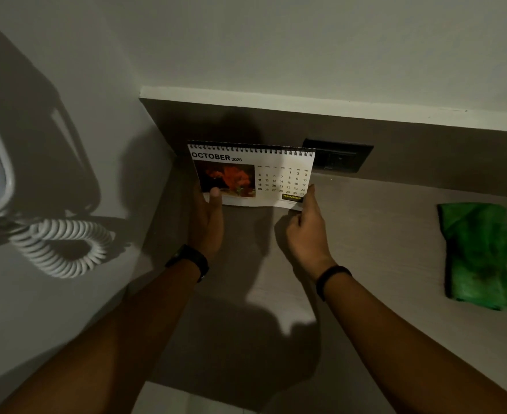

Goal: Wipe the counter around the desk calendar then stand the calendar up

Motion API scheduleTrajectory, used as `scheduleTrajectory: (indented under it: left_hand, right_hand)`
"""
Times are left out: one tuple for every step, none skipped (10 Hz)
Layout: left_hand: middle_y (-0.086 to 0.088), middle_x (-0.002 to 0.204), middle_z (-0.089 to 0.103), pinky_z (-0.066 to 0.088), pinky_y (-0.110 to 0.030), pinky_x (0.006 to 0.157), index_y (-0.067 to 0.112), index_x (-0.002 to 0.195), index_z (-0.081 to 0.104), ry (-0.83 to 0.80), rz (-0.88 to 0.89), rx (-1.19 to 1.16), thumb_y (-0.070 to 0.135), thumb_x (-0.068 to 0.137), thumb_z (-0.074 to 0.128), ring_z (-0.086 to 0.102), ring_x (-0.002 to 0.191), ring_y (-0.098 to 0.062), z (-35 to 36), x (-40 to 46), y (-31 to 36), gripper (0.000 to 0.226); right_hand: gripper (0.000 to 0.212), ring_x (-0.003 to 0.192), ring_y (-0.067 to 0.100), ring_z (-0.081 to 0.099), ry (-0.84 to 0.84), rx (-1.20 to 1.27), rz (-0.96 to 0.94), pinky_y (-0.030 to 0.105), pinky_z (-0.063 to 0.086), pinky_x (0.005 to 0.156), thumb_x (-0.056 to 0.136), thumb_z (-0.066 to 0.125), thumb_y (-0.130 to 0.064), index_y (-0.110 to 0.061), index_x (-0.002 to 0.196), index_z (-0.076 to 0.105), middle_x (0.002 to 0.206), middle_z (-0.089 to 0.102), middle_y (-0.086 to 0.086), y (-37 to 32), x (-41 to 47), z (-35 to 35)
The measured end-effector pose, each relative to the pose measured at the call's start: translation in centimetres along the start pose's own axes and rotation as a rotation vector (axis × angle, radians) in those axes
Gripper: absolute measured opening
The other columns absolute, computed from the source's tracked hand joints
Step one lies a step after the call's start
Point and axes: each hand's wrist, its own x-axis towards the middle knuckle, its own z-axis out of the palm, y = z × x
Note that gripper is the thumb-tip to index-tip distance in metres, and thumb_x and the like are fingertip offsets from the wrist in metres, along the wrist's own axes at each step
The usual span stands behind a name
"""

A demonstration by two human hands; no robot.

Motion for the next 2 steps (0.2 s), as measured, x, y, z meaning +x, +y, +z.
scheduleTrajectory:
  left_hand:
    - [-0.014, 0.174, 0.026, 0.027, -0.056, 0.130, 0.012, 0.169, 0.013, 0.095, 0.102, 0.189, 0.060, 0.098, 0.050, 0.025, 0.161, -0.031, 0.2, -1.2, 0.4, 0.093]
    - [-0.015, 0.178, 0.008, 0.003, -0.054, 0.134, 0.012, 0.169, 0.011, 0.116, 0.277, 0.430, 0.065, 0.093, 0.059, 0.000, 0.165, -0.032, 1.1, -2.9, 1.5, 0.104]
  right_hand:
    - [0.075, 0.150, 0.018, 0.031, -0.011, -0.010, 0.053, 0.021, 0.022, 0.116, 0.099, 0.044, 0.002, -0.015, 0.163, 0.008, 0.165, 0.031, 0.005, -0.4, -0.5, -1.0]
    - [0.075, 0.155, 0.018, 0.020, 0.014, -0.022, 0.089, 0.030, 0.017, 0.123, 0.101, 0.050, -0.007, -0.018, 0.163, 0.009, 0.170, 0.019, 0.002, 1.2, -5.0, -3.0]
